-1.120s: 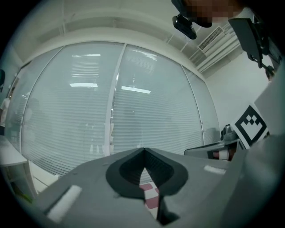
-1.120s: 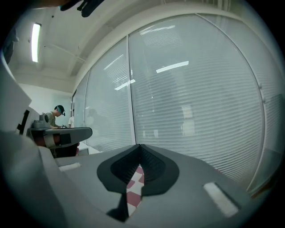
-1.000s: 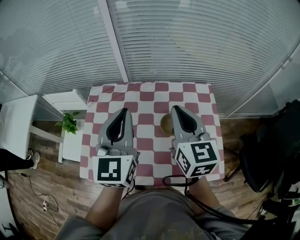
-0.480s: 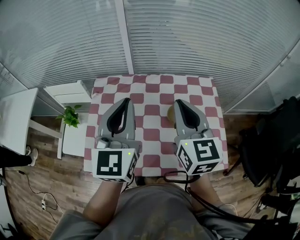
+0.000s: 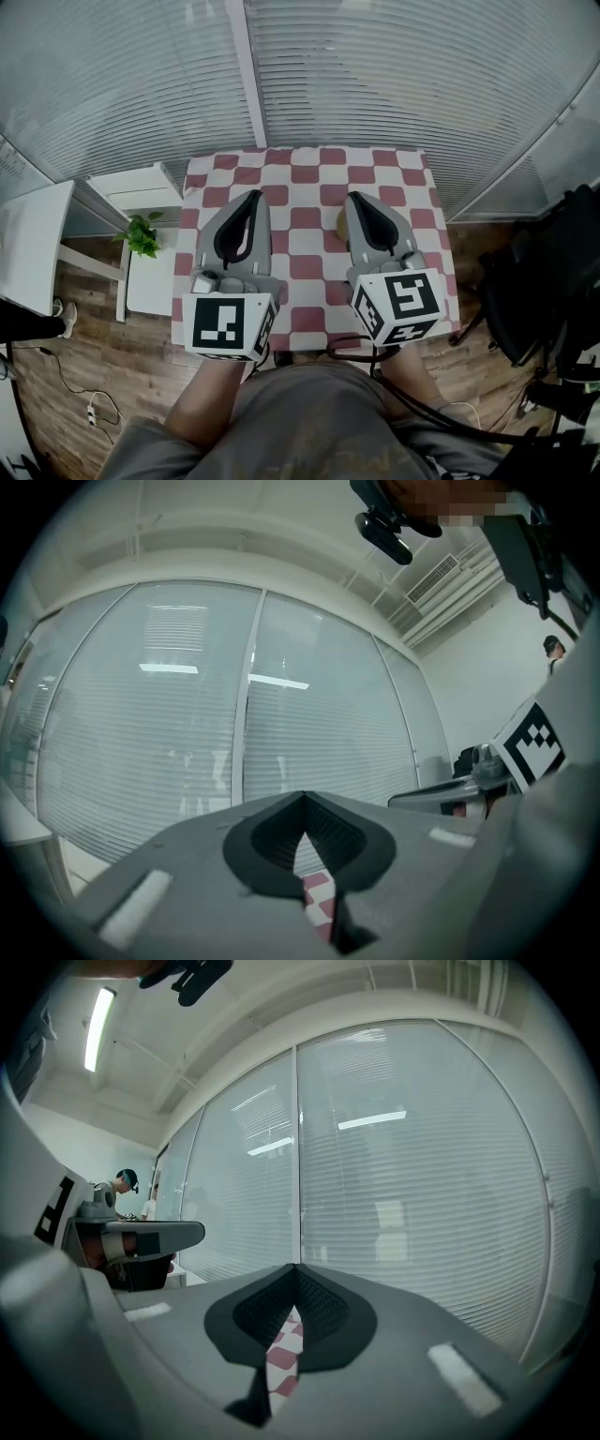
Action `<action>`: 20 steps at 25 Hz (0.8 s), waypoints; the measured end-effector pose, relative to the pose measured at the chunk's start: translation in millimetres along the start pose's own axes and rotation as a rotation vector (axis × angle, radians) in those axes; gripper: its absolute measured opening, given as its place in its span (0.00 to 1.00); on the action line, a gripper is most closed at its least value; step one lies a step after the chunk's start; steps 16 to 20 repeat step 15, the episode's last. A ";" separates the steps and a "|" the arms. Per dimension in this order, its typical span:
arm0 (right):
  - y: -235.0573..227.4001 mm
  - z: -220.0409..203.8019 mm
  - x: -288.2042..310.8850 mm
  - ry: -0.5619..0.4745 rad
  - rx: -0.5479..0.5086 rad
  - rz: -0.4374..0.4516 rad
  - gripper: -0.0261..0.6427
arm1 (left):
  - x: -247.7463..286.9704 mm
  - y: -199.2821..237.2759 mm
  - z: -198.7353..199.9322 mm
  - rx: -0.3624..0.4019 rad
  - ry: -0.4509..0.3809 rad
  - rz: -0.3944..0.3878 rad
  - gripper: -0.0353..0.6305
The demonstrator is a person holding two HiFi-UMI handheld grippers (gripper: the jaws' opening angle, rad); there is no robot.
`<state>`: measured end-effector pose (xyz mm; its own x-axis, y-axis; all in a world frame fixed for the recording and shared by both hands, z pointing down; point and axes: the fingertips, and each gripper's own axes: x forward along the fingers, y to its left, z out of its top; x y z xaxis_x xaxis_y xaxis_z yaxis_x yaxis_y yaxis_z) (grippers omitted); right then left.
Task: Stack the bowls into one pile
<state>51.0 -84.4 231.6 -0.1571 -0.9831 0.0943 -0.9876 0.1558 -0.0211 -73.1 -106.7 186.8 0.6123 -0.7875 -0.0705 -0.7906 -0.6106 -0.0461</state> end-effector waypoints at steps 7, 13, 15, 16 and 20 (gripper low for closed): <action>6.4 0.6 1.5 -0.001 0.000 0.003 0.08 | -2.4 4.5 0.8 0.000 -0.002 0.001 0.05; 11.9 -0.6 3.1 0.003 -0.002 0.007 0.08 | -5.3 7.0 -0.4 -0.003 -0.001 -0.001 0.05; 14.0 -0.9 4.9 0.004 -0.003 0.007 0.08 | -5.5 9.1 -0.9 -0.004 0.000 -0.001 0.05; 14.0 -0.9 4.9 0.004 -0.003 0.007 0.08 | -5.5 9.1 -0.9 -0.004 0.000 -0.001 0.05; 14.0 -0.9 4.9 0.004 -0.003 0.007 0.08 | -5.5 9.1 -0.9 -0.004 0.000 -0.001 0.05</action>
